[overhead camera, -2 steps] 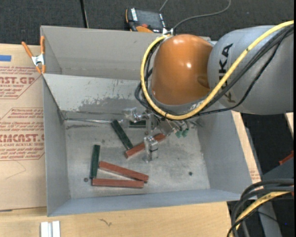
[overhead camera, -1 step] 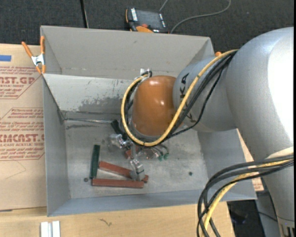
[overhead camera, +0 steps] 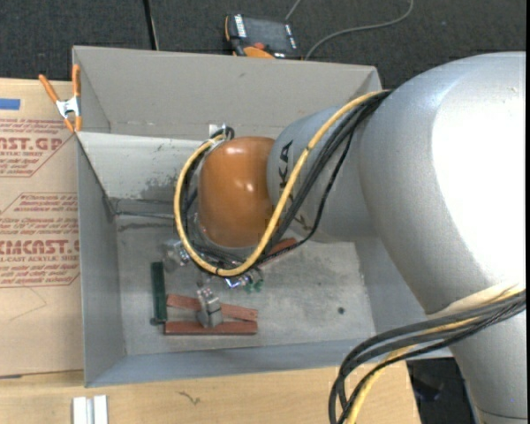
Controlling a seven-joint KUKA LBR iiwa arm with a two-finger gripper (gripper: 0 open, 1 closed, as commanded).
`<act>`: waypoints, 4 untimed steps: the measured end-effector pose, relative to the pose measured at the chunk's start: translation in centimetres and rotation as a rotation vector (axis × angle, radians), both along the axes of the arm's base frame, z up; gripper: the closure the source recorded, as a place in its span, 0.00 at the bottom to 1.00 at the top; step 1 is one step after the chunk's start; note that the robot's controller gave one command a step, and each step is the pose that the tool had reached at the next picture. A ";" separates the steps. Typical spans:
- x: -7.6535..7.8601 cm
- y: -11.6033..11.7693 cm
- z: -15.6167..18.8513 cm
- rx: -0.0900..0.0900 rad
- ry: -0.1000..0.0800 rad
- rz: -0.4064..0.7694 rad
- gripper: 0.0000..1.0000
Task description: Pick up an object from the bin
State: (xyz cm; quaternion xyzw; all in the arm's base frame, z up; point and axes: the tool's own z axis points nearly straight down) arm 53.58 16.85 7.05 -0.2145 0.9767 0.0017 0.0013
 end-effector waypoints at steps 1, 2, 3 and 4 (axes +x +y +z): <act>0.1 -0.2 0.2 -0.001 -0.002 -0.003 1.00; 0.1 -0.3 0.0 0.000 -0.002 -0.003 0.00; -4.9 -5.0 0.0 -0.003 -0.004 0.051 0.00; 1.6 -3.7 0.0 -0.002 -0.005 0.106 0.00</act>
Offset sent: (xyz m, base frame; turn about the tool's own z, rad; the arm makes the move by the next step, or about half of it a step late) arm 0.0000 0.0000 0.0000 0.0000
